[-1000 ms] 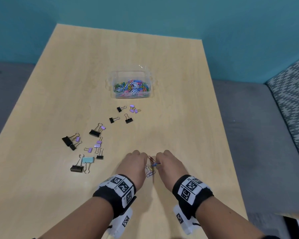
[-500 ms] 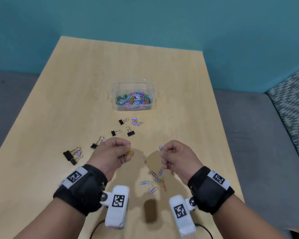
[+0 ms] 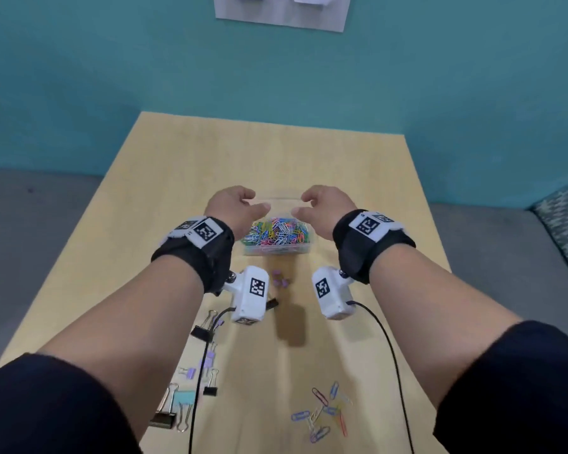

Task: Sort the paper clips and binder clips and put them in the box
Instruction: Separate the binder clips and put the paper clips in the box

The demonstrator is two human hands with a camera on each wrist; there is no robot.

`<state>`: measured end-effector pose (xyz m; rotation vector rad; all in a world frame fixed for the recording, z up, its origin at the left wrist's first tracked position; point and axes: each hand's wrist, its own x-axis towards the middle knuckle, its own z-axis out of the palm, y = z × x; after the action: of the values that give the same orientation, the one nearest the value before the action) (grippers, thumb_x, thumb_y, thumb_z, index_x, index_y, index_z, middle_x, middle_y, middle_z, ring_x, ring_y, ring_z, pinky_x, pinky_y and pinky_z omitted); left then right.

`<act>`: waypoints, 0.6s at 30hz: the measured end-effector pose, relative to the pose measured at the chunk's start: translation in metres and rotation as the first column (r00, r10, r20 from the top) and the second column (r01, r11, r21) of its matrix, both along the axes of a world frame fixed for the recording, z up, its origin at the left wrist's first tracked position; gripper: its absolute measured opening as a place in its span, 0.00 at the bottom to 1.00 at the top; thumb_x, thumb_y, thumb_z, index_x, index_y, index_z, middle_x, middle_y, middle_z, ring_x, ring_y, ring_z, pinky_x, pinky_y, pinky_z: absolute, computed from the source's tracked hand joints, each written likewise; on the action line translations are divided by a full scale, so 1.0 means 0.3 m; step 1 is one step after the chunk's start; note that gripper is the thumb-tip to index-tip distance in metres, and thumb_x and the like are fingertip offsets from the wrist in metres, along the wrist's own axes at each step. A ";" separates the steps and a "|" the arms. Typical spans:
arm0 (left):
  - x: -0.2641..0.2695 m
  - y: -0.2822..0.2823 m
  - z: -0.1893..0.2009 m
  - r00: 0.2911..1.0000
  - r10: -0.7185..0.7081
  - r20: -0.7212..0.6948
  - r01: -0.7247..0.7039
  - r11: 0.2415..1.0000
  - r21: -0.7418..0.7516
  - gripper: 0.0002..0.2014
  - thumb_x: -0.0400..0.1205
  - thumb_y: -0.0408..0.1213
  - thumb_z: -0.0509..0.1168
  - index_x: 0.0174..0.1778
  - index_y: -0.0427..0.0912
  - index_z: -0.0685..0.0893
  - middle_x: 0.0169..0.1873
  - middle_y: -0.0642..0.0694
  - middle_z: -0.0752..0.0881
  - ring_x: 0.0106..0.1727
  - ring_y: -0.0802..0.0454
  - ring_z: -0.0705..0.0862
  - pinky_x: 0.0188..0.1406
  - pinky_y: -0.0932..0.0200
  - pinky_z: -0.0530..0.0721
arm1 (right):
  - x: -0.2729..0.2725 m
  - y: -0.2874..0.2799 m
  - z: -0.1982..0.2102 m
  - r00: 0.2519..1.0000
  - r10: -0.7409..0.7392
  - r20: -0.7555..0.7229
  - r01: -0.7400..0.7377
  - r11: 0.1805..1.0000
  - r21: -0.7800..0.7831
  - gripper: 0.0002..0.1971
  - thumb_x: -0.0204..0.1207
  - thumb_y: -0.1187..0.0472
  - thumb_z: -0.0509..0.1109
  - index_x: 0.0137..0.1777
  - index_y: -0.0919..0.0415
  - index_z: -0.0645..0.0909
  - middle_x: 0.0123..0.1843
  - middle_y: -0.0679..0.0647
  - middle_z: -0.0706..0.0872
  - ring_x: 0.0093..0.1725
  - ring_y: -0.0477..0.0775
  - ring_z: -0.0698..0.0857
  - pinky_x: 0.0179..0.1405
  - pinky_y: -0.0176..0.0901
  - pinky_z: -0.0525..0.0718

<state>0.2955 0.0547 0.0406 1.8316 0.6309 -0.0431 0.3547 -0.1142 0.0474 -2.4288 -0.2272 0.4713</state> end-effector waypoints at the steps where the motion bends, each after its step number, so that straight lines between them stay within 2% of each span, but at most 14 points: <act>1: -0.016 0.020 -0.010 1.000 -0.003 -0.006 0.003 0.998 0.056 0.17 0.75 0.42 0.74 0.59 0.42 0.84 0.49 0.44 0.83 0.51 0.43 0.86 0.56 0.43 0.86 | -0.001 -0.024 -0.014 1.000 0.014 0.016 -0.013 0.999 -0.052 0.19 0.76 0.50 0.71 0.64 0.57 0.79 0.57 0.55 0.84 0.51 0.55 0.84 0.53 0.43 0.79; 3: -0.073 0.043 -0.016 0.999 -0.001 0.039 -0.005 0.992 0.129 0.15 0.77 0.40 0.72 0.59 0.41 0.85 0.49 0.43 0.85 0.49 0.43 0.85 0.58 0.44 0.84 | -0.037 -0.086 -0.037 0.999 0.007 0.053 -0.005 0.998 -0.056 0.19 0.78 0.53 0.68 0.68 0.58 0.78 0.65 0.57 0.83 0.61 0.57 0.82 0.60 0.44 0.77; 5: -0.166 0.026 -0.021 0.996 -0.044 0.073 0.029 0.979 0.202 0.12 0.78 0.39 0.70 0.57 0.43 0.85 0.47 0.46 0.87 0.47 0.46 0.85 0.57 0.50 0.83 | -0.126 -0.154 -0.074 0.996 0.040 0.076 -0.032 0.995 -0.094 0.18 0.80 0.57 0.65 0.69 0.58 0.78 0.67 0.58 0.82 0.63 0.58 0.82 0.63 0.44 0.76; 8: -0.361 -0.075 -0.066 0.962 -0.264 0.070 0.227 0.917 0.329 0.12 0.79 0.39 0.68 0.58 0.46 0.85 0.49 0.50 0.85 0.49 0.53 0.83 0.54 0.58 0.79 | -0.336 -0.255 -0.154 0.982 0.177 0.070 -0.162 0.969 -0.184 0.18 0.81 0.61 0.62 0.70 0.59 0.78 0.66 0.59 0.80 0.63 0.60 0.81 0.63 0.46 0.76; 9: -0.436 -0.118 -0.098 0.927 -0.375 0.027 0.340 0.868 0.361 0.13 0.79 0.40 0.68 0.60 0.47 0.84 0.52 0.51 0.84 0.50 0.54 0.82 0.54 0.59 0.78 | -0.413 -0.285 -0.177 0.969 0.243 0.047 -0.228 0.951 -0.210 0.18 0.81 0.62 0.61 0.70 0.58 0.77 0.67 0.58 0.80 0.63 0.60 0.81 0.63 0.47 0.77; 11: -0.581 -0.198 -0.177 0.809 -0.579 -0.096 0.570 0.736 0.366 0.16 0.80 0.42 0.65 0.64 0.48 0.82 0.58 0.53 0.80 0.57 0.55 0.81 0.58 0.59 0.77 | -0.556 -0.337 -0.222 0.920 0.389 -0.033 -0.383 0.884 -0.268 0.21 0.80 0.65 0.59 0.73 0.57 0.74 0.69 0.56 0.78 0.66 0.60 0.78 0.66 0.47 0.75; 13: -0.698 -0.259 -0.256 0.685 -0.705 -0.183 0.706 0.579 0.408 0.19 0.81 0.42 0.63 0.68 0.49 0.78 0.65 0.53 0.78 0.64 0.52 0.77 0.65 0.58 0.74 | -0.666 -0.376 -0.266 0.846 0.528 -0.080 -0.523 0.789 -0.322 0.26 0.76 0.68 0.62 0.76 0.60 0.70 0.75 0.56 0.74 0.75 0.61 0.71 0.74 0.45 0.67; 14: -0.738 -0.285 -0.285 0.628 -0.748 -0.215 0.740 0.488 0.462 0.20 0.79 0.42 0.63 0.68 0.48 0.78 0.67 0.51 0.77 0.66 0.49 0.76 0.67 0.56 0.74 | -0.708 -0.392 -0.290 0.803 0.591 -0.071 -0.576 0.740 -0.348 0.30 0.73 0.69 0.63 0.77 0.61 0.68 0.77 0.56 0.72 0.78 0.62 0.67 0.77 0.47 0.65; 16: -0.792 -0.327 -0.319 0.546 -0.795 -0.265 0.761 0.337 0.554 0.22 0.75 0.46 0.65 0.66 0.48 0.77 0.68 0.48 0.79 0.66 0.45 0.77 0.62 0.50 0.80 | -0.770 -0.420 -0.340 0.753 0.657 -0.050 -0.617 0.676 -0.404 0.33 0.70 0.68 0.60 0.78 0.61 0.64 0.81 0.57 0.67 0.81 0.65 0.63 0.77 0.56 0.67; 18: -0.825 -0.354 -0.332 0.514 -0.815 -0.269 0.733 0.254 0.632 0.26 0.72 0.49 0.69 0.65 0.47 0.78 0.66 0.48 0.81 0.64 0.44 0.79 0.56 0.49 0.84 | -0.815 -0.450 -0.364 0.753 0.656 -0.044 -0.597 0.655 -0.463 0.34 0.69 0.65 0.55 0.79 0.61 0.63 0.82 0.56 0.65 0.81 0.65 0.63 0.74 0.58 0.71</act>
<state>0.0479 -0.0515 -0.0590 2.7133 -0.5543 -0.4267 0.1103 -0.2491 -0.0619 -2.7935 -1.1762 0.7346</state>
